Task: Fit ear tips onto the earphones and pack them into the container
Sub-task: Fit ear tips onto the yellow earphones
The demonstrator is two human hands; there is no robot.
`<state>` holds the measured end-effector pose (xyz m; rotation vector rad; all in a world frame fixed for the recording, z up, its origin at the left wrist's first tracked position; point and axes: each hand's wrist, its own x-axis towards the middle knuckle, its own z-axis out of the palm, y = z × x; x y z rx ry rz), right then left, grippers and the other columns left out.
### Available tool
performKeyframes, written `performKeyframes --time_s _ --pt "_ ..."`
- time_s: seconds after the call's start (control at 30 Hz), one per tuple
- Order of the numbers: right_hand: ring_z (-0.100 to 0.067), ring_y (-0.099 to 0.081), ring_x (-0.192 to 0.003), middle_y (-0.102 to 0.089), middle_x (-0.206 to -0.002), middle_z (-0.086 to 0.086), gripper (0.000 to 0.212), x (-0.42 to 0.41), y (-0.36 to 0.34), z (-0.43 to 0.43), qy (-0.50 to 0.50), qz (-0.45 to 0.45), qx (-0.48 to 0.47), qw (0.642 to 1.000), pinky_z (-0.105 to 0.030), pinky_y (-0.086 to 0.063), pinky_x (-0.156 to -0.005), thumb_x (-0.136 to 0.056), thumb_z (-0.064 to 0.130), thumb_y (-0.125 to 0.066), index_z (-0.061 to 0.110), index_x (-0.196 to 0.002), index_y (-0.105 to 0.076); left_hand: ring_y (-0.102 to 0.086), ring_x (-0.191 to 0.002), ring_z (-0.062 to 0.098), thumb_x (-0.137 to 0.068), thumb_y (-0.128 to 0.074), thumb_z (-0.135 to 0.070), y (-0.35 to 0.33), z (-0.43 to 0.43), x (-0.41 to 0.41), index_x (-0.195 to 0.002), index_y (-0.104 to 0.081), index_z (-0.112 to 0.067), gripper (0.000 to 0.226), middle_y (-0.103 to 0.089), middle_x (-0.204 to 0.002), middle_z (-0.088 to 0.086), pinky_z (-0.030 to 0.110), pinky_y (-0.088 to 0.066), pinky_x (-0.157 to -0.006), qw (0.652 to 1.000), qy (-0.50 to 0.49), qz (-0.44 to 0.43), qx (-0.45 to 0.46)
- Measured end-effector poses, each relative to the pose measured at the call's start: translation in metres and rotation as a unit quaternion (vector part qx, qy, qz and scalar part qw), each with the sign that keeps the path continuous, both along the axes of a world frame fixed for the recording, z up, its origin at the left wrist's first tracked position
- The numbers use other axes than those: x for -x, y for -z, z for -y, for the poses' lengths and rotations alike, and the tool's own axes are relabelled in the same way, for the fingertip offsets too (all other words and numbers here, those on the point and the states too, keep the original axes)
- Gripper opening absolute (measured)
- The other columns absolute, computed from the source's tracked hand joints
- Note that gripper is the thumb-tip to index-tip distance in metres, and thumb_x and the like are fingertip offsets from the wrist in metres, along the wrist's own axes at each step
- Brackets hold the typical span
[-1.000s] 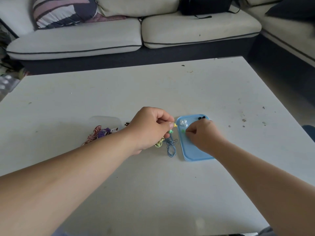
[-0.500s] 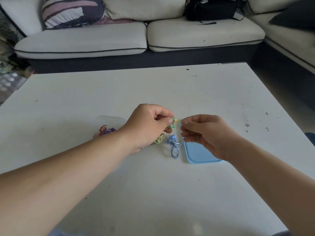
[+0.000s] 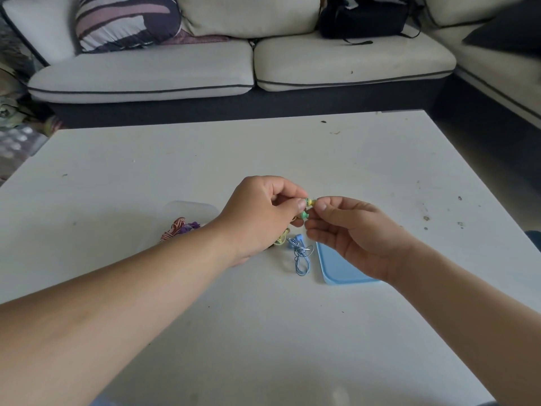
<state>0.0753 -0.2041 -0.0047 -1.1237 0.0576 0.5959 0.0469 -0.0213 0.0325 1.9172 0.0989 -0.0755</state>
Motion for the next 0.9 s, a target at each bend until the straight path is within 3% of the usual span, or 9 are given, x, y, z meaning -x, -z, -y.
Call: performKeyframes --time_s 0.13,0.27,0.43,0.63,0.73,0.9 --pt "-0.024 -0.072 -0.083 -0.072 -0.088 -0.016 0.010 0.002 -0.004 -0.003 0.003 0.022 -0.005 1.000 -0.029 -0.061 -0.072 -0.087 0.011 -0.065 0.006 -0.082 -0.072 -0.076 -0.072 0.008 -0.096 -0.070 -0.007 -0.002 0.002 -0.001 -0.098 -0.077 -0.012 0.008 -0.079 -0.083 0.001 0.011 -0.051 -0.060 1.000 -0.004 0.011 -0.009" --pt "-0.030 -0.071 -0.092 -0.073 -0.090 -0.018 0.015 0.003 -0.004 -0.005 0.016 0.037 0.005 0.999 -0.029 -0.061 -0.073 -0.097 0.005 -0.059 0.002 -0.087 -0.069 -0.074 -0.069 0.004 -0.096 -0.070 -0.008 -0.002 0.002 -0.002 -0.095 -0.077 -0.014 0.008 -0.078 -0.081 -0.001 0.012 -0.051 -0.058 0.999 -0.009 0.021 -0.023" --pt "-0.021 -0.075 -0.080 -0.075 -0.084 -0.015 0.020 0.005 -0.009 -0.007 0.024 0.049 0.007 0.998 -0.027 -0.062 -0.074 -0.101 0.002 -0.054 0.000 -0.088 -0.068 -0.074 -0.070 0.004 -0.096 -0.070 -0.009 -0.004 0.004 -0.002 -0.095 -0.077 -0.013 0.008 -0.077 -0.083 -0.001 0.009 -0.049 -0.059 0.998 -0.008 0.039 -0.047" --pt "-0.023 -0.075 -0.076 -0.074 -0.084 -0.017 0.013 0.006 -0.006 -0.010 0.058 0.050 0.011 0.997 -0.028 -0.062 -0.074 -0.100 0.000 -0.056 -0.009 -0.100 -0.065 -0.072 -0.076 0.009 -0.094 -0.069 -0.014 -0.001 0.005 -0.005 -0.091 -0.076 -0.020 0.010 -0.075 -0.081 -0.008 0.027 -0.059 -0.072 0.986 0.005 0.081 -0.147" --pt "-0.025 -0.074 -0.075 -0.073 -0.083 -0.018 0.012 0.007 -0.005 -0.012 0.073 0.048 0.018 0.996 -0.029 -0.062 -0.074 -0.100 0.000 -0.057 -0.009 -0.099 -0.066 -0.070 -0.075 0.010 -0.094 -0.068 -0.014 -0.001 0.007 -0.003 -0.090 -0.076 -0.020 0.010 -0.075 -0.081 -0.008 0.031 -0.059 -0.075 0.984 -0.001 0.086 -0.154" --pt "-0.034 -0.072 -0.087 -0.073 -0.090 -0.023 0.015 0.007 -0.005 -0.014 0.085 0.066 0.022 0.994 -0.043 -0.061 -0.091 -0.100 0.000 -0.057 -0.004 -0.091 -0.068 -0.069 -0.073 0.010 -0.094 -0.068 -0.015 -0.005 0.010 -0.004 -0.089 -0.075 -0.019 0.010 -0.073 -0.078 -0.008 0.029 -0.057 -0.071 0.978 -0.011 0.109 -0.175"
